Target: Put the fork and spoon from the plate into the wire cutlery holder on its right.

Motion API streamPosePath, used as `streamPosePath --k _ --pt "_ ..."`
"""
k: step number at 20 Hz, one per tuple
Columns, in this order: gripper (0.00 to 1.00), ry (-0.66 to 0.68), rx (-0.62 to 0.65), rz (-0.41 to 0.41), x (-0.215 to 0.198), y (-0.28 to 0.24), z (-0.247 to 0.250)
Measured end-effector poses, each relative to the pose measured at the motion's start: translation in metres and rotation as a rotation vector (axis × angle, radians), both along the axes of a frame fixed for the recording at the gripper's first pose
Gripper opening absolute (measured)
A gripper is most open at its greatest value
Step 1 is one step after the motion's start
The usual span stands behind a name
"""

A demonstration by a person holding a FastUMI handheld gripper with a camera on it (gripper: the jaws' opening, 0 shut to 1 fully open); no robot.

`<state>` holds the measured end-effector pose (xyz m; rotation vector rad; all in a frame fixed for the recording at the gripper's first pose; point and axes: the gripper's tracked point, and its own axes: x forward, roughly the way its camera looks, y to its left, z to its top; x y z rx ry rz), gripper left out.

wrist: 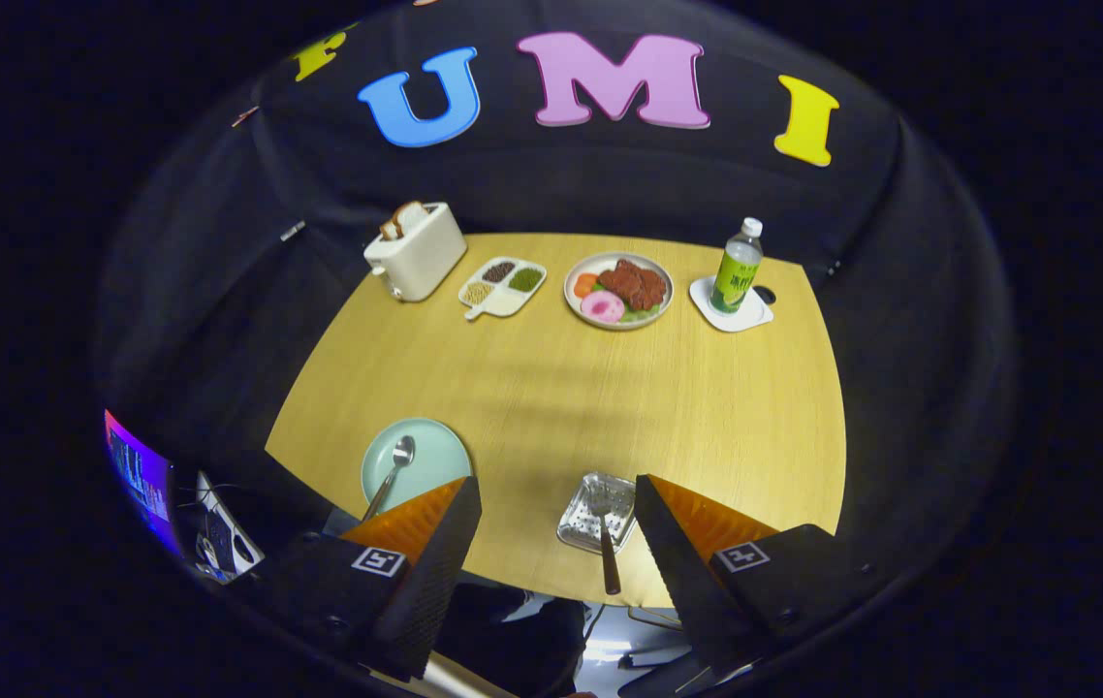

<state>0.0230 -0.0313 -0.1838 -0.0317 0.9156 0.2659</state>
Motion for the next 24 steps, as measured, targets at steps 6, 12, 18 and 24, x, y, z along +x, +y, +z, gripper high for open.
streamPosePath --k 6,12,18,24 --pt "0.99 -0.104 0.009 0.009 -0.027 0.071 -0.026" --pt "0.99 0.012 0.079 0.069 -0.055 0.170 -0.091" --pt "0.99 0.211 0.078 0.130 -0.073 0.236 -0.167" --pt "0.99 0.374 0.014 0.099 -0.086 0.263 -0.240"
